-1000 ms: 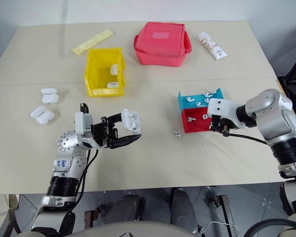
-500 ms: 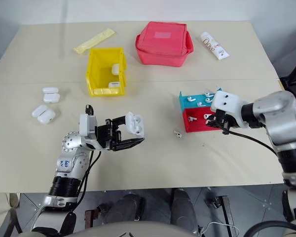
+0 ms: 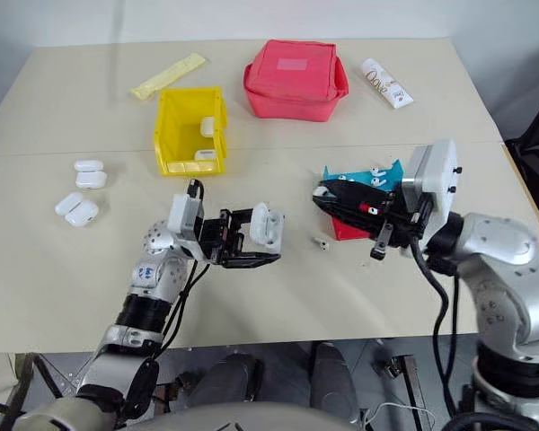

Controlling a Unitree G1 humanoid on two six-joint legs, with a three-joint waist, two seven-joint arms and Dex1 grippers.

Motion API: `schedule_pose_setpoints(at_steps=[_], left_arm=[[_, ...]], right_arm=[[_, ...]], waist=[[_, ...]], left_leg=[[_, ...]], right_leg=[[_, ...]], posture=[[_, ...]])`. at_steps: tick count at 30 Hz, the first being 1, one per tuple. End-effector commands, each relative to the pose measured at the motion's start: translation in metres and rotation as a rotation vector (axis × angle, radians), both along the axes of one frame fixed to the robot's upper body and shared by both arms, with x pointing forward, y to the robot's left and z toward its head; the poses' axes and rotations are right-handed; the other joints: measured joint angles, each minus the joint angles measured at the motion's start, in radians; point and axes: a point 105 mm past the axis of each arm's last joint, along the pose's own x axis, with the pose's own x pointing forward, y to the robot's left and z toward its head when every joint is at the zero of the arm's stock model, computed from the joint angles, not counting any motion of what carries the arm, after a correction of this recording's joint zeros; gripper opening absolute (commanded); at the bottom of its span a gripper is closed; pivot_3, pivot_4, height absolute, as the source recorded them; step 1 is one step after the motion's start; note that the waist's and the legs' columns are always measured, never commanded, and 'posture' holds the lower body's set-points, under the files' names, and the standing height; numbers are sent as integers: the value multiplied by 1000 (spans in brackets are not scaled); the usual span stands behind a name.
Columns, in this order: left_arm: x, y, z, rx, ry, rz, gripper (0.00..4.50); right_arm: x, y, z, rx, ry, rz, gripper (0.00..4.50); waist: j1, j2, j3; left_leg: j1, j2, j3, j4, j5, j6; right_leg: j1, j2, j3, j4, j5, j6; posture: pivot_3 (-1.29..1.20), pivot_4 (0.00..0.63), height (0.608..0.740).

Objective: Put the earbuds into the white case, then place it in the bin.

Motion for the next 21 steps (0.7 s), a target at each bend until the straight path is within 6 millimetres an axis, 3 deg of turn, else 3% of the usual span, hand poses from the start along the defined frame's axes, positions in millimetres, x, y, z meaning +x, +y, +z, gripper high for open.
schedule_pose_setpoints(at_steps=[1,21], left_arm=[[1,-3,11,-31,-31,-56,2724],[-4,-9,23,-21,-86,-130,2724]], right_arm=[[-4,9,8,45,-42,16,477],[10,27,-28,1,-14,57,477]], waist=[[0,0,0],[-5,0,0]], left_leg=[[0,0,0,0,0,0],[0,0,0,-1,0,0]], right_leg=[[0,0,0,0,0,0],[0,1,0,0,0,0]], posture=[[0,150,740],[0,150,740]])
